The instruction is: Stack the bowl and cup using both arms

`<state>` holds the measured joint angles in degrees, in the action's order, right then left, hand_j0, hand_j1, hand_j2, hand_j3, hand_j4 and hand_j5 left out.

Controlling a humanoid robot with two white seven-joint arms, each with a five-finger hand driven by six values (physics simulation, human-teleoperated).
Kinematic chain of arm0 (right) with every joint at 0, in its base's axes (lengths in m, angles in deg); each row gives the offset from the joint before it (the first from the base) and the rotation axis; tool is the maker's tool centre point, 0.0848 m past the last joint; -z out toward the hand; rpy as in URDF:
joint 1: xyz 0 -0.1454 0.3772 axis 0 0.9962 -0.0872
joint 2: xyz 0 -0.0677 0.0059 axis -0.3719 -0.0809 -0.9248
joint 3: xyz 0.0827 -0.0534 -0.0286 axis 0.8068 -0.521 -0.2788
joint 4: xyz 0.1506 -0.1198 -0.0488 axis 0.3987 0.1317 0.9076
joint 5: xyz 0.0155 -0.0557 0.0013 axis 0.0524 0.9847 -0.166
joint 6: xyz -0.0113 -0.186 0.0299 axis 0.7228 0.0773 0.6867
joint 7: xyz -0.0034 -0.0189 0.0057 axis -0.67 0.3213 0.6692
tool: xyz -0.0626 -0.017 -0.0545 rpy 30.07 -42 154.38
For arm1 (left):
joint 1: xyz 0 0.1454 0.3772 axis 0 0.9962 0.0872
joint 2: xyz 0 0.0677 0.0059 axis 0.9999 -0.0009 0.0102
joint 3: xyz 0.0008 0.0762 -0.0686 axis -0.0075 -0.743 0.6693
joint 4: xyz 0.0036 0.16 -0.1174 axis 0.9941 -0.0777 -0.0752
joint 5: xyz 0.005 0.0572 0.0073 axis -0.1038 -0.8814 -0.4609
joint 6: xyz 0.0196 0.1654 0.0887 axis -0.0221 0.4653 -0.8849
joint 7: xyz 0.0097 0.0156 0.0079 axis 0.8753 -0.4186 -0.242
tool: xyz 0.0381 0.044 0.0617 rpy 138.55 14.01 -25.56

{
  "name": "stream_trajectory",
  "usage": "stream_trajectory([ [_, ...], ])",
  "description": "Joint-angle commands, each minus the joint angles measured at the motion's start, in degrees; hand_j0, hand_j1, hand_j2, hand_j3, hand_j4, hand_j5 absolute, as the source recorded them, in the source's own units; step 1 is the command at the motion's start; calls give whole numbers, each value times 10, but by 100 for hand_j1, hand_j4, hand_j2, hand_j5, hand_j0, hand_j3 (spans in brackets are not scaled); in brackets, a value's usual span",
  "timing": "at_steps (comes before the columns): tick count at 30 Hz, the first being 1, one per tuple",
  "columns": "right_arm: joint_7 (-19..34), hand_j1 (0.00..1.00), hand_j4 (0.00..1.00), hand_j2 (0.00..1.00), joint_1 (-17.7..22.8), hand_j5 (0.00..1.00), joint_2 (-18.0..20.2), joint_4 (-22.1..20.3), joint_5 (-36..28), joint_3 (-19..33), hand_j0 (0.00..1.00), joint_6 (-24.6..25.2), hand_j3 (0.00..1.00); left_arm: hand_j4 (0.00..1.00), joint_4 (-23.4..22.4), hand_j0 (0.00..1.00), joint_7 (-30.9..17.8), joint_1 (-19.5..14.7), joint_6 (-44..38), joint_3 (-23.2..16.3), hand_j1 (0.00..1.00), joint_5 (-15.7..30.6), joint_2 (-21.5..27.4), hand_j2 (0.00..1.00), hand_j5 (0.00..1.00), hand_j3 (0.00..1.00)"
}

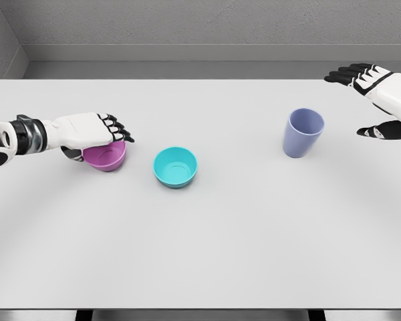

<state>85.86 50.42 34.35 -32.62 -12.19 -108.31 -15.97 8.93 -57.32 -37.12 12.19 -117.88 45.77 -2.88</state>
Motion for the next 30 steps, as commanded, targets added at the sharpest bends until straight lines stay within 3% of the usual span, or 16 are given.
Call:
stream_trajectory([
  [1, 0, 100, 100, 100, 0, 100, 2, -1, -3, -1, 100, 0, 100, 100, 0, 100, 0, 0, -1, 0, 100, 2, 1, 100, 100, 100],
  [16, 0, 100, 100, 100, 1, 100, -3, 0, -3, 0, 100, 0, 100, 99, -1, 99, -2, 1, -1, 1, 99, -10, 4, 99, 99, 99],
  [22, 0, 100, 100, 100, 2, 100, -3, 0, -3, 0, 100, 0, 100, 72, -1, 72, -2, 1, -1, 0, 72, -33, -1, 72, 72, 72],
  [28, 0, 100, 100, 100, 3, 100, -2, -1, -3, 0, 100, 0, 100, 58, -1, 58, -2, 1, -1, -4, 58, -34, -6, 58, 58, 58],
  [30, 0, 100, 100, 100, 3, 100, -2, 0, -3, 0, 100, 0, 100, 44, -1, 44, -3, 1, -1, -4, 44, -38, -6, 44, 44, 44],
])
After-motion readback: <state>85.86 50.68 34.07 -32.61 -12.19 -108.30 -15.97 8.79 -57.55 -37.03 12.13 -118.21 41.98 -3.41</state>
